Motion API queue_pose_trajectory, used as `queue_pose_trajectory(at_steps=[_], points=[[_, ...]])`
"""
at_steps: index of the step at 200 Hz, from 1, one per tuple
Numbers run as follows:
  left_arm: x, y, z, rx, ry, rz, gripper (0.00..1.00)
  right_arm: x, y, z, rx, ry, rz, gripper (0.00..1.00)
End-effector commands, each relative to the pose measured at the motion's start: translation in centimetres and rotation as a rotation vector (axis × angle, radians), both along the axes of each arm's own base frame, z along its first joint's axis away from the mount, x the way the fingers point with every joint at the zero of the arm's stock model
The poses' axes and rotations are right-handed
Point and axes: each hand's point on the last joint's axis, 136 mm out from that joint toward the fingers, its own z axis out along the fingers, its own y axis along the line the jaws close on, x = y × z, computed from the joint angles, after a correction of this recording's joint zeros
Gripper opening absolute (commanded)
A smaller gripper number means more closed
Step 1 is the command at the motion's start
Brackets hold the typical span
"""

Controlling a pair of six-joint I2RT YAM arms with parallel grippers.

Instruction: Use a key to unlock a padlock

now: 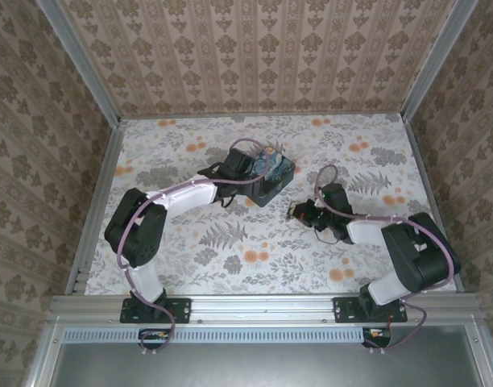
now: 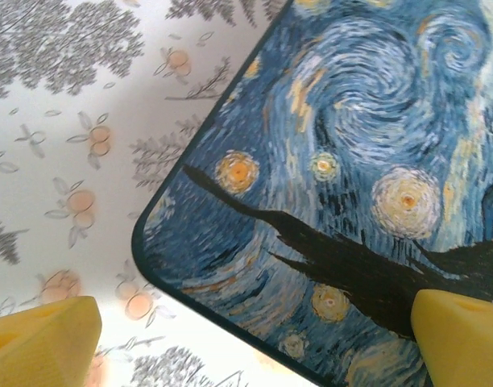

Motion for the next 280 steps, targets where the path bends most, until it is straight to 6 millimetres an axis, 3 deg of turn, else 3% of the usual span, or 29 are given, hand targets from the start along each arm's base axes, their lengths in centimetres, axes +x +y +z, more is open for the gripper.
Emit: queue_pose_trajectory(at_steps=[1, 53, 88, 107, 124, 152, 177, 226, 250, 280], points=[[-1.8, 2.5, 0.6, 0.078, 0.045, -0.007, 1.00, -1.9, 2.3, 0.9, 0.005, -0.038, 0.033, 0.00], [-1.4, 3.6, 5.6, 0.024, -0.045, 0.017, 1.00, -5.9, 7.5, 0.1, 0.018, -0.052, 0.120, 0.00], [-1.9, 4.9, 7.5, 0.025, -0.085, 0.041, 1.00, -5.8, 6.5, -1.5, -0.010, -0.030, 0.090, 0.00], [-2.4, 6.0, 8.1, 0.027, -0.097, 0.058, 1.00, -5.5, 4.5, -1.9, -0.036, -0.028, 0.051, 0.10], [-2.9, 7.2, 8.9, 0.022, -0.116, 0.081, 1.00, -5.4, 2.4, -1.9, -0.063, -0.023, 0.014, 0.28], [-3.4, 9.4, 10.2, 0.016, -0.157, 0.131, 1.00, -5.0, -0.9, 0.6, -0.066, -0.069, -0.039, 0.60], [-3.7, 11.8, 11.3, 0.019, -0.199, 0.191, 1.00, -4.6, -3.8, 3.6, -0.095, -0.124, -0.084, 0.78], [-3.6, 18.1, 13.1, 0.099, -0.312, 0.348, 1.00, -2.3, -9.8, 10.6, -0.216, -0.265, -0.186, 0.99], [-3.9, 21.3, 13.8, 0.153, -0.412, 0.449, 1.00, -0.6, -13.6, 12.7, -0.345, -0.285, -0.266, 1.00], [-4.4, 23.3, 14.7, 0.195, -0.566, 0.489, 1.00, 1.3, -19.2, 14.3, -0.515, -0.342, -0.462, 1.00]])
